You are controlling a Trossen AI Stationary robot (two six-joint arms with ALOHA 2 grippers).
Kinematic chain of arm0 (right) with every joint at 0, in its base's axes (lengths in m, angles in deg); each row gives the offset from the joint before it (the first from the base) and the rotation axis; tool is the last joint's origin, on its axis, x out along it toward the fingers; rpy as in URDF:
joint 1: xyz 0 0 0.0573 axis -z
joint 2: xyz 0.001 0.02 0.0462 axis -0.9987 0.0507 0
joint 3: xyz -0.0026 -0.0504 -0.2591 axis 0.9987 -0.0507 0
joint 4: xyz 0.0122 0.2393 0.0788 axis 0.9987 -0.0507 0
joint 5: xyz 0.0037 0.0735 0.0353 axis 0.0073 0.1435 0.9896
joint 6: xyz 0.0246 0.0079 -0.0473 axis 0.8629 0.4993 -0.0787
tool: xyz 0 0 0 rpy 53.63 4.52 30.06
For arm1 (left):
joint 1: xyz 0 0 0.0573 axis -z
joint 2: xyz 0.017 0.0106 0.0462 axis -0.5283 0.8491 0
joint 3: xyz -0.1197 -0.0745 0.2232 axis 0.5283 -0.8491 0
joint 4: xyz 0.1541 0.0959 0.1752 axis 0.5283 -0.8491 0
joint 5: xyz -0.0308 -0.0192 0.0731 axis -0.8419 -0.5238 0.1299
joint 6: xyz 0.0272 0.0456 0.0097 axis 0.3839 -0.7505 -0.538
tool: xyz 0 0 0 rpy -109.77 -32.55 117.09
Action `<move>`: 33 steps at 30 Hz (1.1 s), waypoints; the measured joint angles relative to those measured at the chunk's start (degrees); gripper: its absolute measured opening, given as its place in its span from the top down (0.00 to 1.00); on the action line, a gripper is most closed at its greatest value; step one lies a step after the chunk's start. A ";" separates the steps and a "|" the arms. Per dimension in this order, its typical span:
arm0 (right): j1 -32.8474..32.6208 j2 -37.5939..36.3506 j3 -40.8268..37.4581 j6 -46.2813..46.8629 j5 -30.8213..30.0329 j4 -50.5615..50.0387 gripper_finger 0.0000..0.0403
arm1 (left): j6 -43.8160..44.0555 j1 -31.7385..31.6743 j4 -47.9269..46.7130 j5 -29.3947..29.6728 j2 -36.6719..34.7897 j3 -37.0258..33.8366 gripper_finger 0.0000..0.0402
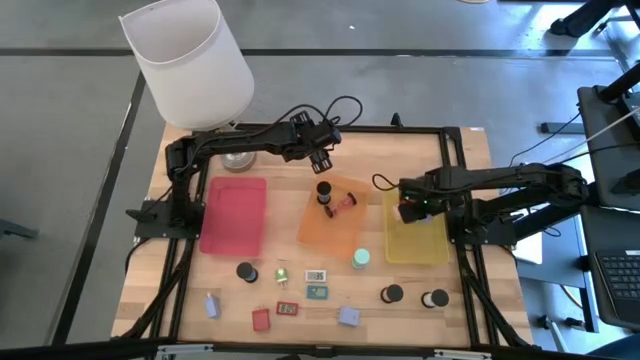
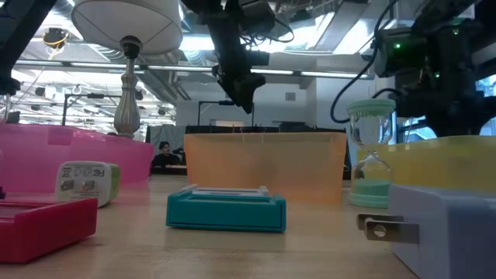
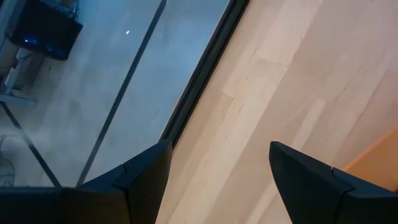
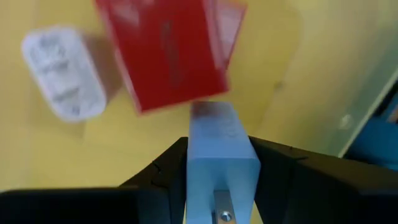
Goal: Pick & Place Office items
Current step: Put the top light blue charger adapter into the yellow bin
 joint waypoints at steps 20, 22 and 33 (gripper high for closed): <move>8.36 0.00 -3.36 3.52 -7.05 6.39 0.68 | 1.61 0.59 0.01 -1.90 0.01 0.00 0.34; 9.00 0.00 -3.36 2.64 -7.53 6.76 0.67 | 1.61 0.59 -0.02 -1.92 0.02 0.00 0.34; 10.06 0.00 -3.36 -4.94 -7.60 8.60 0.47 | 1.05 0.59 -0.39 -1.92 0.02 0.00 0.34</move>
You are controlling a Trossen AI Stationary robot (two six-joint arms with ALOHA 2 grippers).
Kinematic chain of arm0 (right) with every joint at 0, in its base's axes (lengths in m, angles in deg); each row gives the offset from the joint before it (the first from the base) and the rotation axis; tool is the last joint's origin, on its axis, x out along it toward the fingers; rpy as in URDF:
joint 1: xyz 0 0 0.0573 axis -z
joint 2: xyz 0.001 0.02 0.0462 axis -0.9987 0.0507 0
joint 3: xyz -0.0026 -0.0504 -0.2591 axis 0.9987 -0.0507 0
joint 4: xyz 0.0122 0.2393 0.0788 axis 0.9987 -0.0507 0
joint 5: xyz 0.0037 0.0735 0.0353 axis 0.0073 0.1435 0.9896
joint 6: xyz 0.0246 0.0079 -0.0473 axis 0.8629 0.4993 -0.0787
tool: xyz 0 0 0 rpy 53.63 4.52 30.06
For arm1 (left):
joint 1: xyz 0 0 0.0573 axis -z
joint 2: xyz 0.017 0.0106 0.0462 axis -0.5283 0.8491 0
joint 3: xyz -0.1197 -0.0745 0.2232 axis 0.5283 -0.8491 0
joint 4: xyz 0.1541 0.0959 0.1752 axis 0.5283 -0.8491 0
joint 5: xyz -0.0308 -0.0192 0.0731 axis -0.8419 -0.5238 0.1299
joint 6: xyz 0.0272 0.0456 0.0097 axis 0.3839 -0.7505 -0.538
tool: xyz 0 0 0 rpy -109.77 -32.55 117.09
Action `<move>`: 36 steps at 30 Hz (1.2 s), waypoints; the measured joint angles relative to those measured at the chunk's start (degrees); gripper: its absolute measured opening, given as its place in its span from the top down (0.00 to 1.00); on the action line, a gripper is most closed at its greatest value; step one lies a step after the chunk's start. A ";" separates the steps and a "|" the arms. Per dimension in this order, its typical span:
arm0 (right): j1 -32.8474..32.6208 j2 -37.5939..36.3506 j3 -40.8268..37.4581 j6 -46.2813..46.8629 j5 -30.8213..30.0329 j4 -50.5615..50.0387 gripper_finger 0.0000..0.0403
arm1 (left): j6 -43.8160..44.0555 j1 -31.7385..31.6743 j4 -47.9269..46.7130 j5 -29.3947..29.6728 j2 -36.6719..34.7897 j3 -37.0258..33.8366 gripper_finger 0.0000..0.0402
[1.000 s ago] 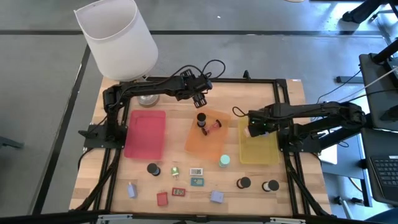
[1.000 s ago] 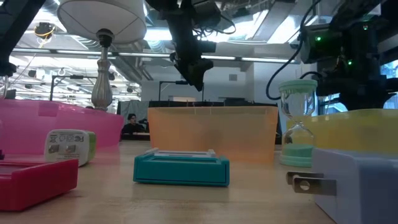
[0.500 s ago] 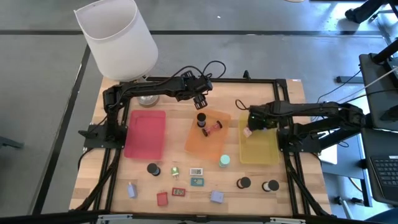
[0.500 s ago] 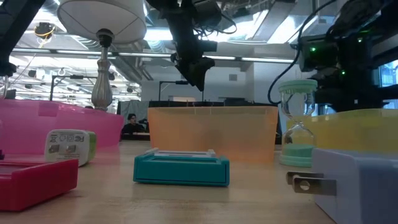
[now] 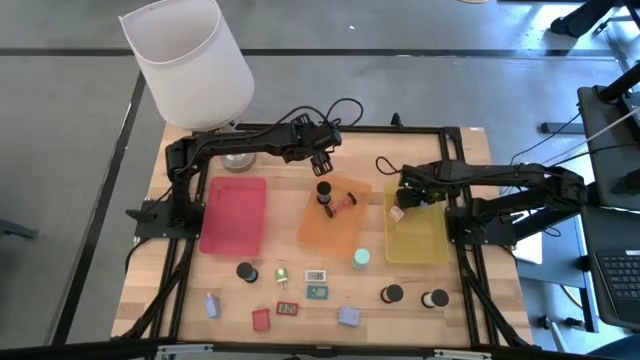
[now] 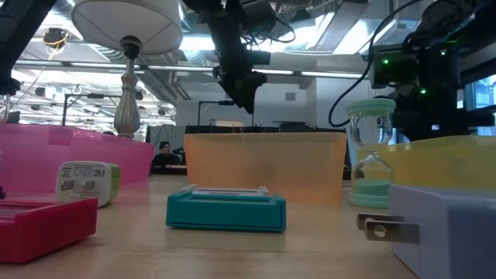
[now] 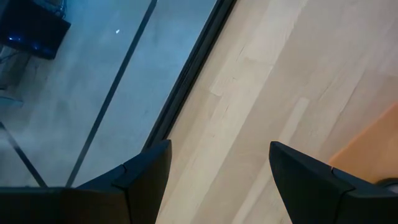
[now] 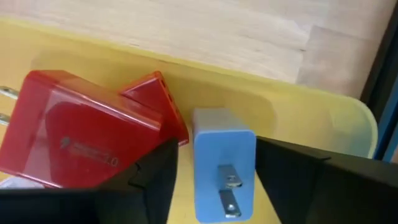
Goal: Pick & Place Office items
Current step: Put the top light blue charger adapter into the yellow bin, then put the light blue hourglass into the orange bin
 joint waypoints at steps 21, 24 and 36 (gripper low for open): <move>-0.93 0.02 17.36 -10.91 -5.77 -10.66 0.33 | 8.34 2.30 -5.16 -14.53 -10.70 0.00 0.34; -2.50 0.00 21.86 -16.35 -6.71 -11.01 0.33 | 13.55 4.17 -6.73 -13.43 -11.67 -0.02 0.34; -14.59 0.00 25.42 -29.31 -4.66 -8.83 0.33 | 25.23 15.12 -7.30 -14.32 -12.04 -0.02 0.34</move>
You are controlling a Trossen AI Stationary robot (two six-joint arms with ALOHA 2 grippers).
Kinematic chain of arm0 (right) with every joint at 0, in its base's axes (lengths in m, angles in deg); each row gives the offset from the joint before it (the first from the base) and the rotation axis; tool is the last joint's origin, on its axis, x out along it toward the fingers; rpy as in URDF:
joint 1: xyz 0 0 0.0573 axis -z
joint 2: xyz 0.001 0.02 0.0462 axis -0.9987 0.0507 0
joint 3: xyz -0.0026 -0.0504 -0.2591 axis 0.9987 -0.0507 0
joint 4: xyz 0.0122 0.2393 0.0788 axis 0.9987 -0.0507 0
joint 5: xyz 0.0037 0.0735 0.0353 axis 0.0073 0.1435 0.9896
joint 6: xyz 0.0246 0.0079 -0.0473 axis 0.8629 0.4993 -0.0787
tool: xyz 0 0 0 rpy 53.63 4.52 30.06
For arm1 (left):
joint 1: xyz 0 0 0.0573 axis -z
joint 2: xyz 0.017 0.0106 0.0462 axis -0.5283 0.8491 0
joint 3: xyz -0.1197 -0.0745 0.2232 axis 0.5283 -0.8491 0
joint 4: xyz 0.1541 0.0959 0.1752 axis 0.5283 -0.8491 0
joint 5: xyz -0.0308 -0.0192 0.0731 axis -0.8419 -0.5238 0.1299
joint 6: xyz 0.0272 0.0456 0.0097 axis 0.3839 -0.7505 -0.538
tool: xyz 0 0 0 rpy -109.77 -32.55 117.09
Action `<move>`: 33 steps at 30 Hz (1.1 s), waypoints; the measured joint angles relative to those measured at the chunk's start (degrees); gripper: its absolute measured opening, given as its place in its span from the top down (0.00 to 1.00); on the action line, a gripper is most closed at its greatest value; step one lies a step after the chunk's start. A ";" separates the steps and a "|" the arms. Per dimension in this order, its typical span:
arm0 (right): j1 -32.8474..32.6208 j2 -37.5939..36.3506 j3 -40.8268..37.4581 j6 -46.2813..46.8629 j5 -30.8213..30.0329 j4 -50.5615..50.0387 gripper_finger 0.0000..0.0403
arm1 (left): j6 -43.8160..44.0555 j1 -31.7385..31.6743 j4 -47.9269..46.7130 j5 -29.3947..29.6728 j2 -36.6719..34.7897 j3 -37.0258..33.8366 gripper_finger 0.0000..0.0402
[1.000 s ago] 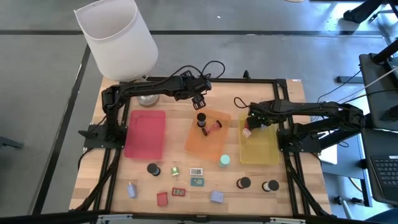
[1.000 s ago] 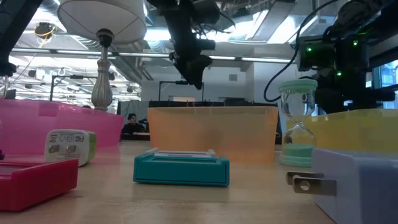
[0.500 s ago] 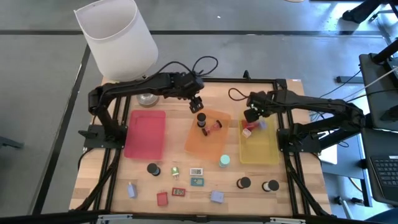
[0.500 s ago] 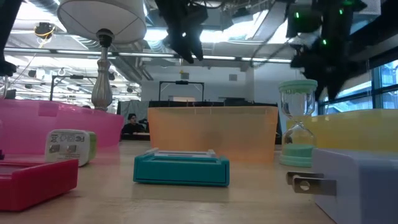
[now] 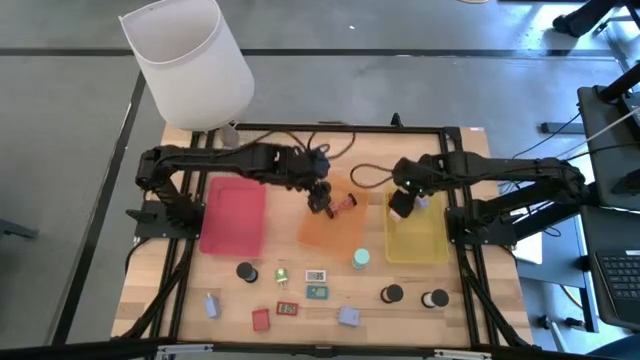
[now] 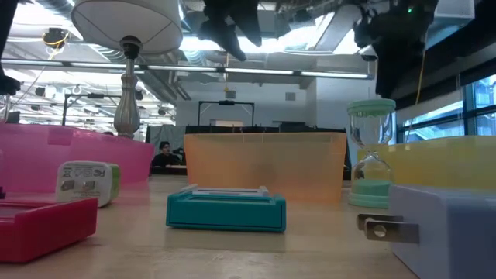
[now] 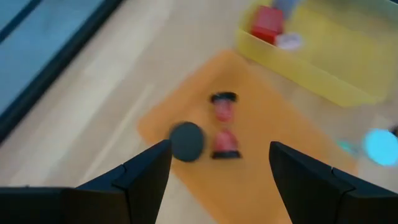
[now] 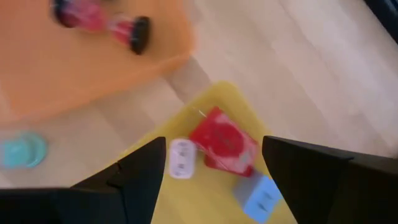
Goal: Pick & Place Office items
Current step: Put the light blue hourglass into the orange bin
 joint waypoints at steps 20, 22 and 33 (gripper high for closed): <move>-18.79 2.45 0.00 -22.40 9.84 26.21 0.33 | 27.42 13.91 -11.01 4.87 -0.51 0.02 0.34; -19.79 4.36 0.00 -22.09 9.85 27.77 0.33 | 29.23 14.65 -12.79 4.89 -0.50 0.02 0.34; -24.27 16.54 0.00 -19.16 15.80 33.40 0.26 | 30.62 18.01 -16.44 5.30 -0.45 0.02 0.34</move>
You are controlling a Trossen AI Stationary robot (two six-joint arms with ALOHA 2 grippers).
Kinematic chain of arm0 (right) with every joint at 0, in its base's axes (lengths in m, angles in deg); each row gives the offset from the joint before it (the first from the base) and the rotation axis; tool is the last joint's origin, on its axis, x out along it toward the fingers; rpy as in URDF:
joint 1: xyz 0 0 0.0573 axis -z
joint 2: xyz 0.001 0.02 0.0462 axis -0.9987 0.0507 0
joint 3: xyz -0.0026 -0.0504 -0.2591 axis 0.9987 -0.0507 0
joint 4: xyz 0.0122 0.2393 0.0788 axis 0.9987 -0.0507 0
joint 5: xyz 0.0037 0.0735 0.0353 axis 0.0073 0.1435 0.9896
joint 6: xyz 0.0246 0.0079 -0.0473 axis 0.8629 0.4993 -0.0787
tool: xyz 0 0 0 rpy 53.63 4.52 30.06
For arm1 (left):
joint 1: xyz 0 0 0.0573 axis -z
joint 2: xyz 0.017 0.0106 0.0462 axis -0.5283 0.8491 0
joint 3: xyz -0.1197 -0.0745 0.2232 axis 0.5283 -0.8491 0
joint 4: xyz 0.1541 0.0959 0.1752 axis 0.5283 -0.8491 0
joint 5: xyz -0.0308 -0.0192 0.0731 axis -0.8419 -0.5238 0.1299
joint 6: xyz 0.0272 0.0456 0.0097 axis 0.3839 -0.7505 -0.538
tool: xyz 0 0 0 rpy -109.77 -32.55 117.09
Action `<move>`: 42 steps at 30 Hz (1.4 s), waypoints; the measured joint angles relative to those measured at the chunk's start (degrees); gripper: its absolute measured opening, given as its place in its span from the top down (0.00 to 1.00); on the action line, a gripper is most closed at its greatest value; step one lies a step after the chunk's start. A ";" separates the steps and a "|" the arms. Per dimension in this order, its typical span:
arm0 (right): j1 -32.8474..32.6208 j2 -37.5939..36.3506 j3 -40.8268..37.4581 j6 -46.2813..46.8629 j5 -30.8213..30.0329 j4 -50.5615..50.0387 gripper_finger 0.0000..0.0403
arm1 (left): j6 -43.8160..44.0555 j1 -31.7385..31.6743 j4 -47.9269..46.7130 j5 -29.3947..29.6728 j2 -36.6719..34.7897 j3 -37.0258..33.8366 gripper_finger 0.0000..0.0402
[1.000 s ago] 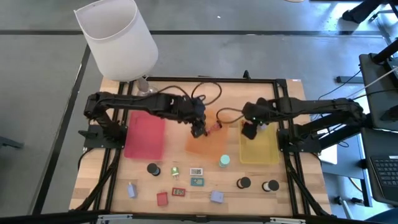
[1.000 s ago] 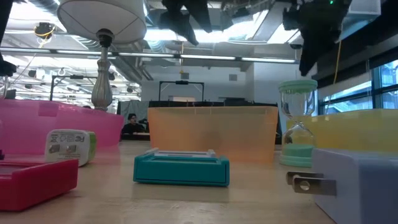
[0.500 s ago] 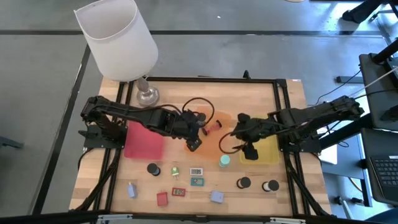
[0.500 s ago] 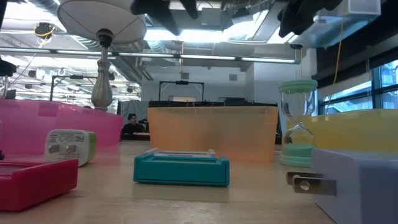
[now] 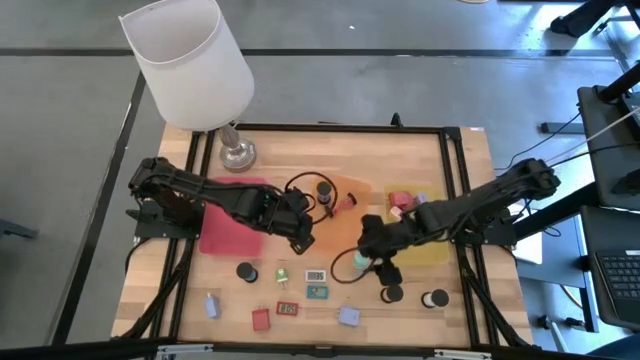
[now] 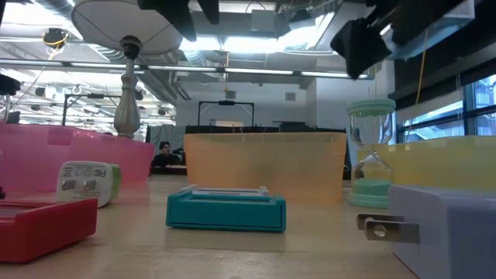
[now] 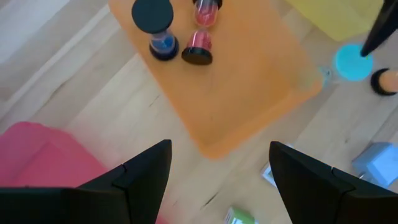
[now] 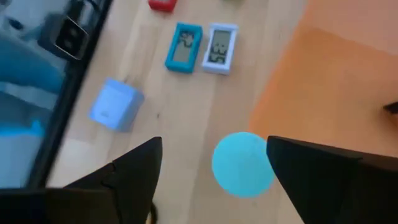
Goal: Pick & Place Office items
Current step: Put the light blue hourglass into the orange bin
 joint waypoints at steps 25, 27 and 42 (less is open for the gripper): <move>-0.22 8.44 -0.02 0.20 -4.64 -1.52 0.23 | 0.69 3.43 -3.60 4.02 0.03 0.00 0.34; -0.22 8.44 -0.02 0.86 -5.37 -1.62 0.28 | 0.70 3.43 -3.60 4.76 0.03 0.00 0.34; 0.27 3.06 -0.09 5.39 -4.47 -3.91 0.50 | 0.69 3.43 -3.78 5.62 0.05 0.00 0.34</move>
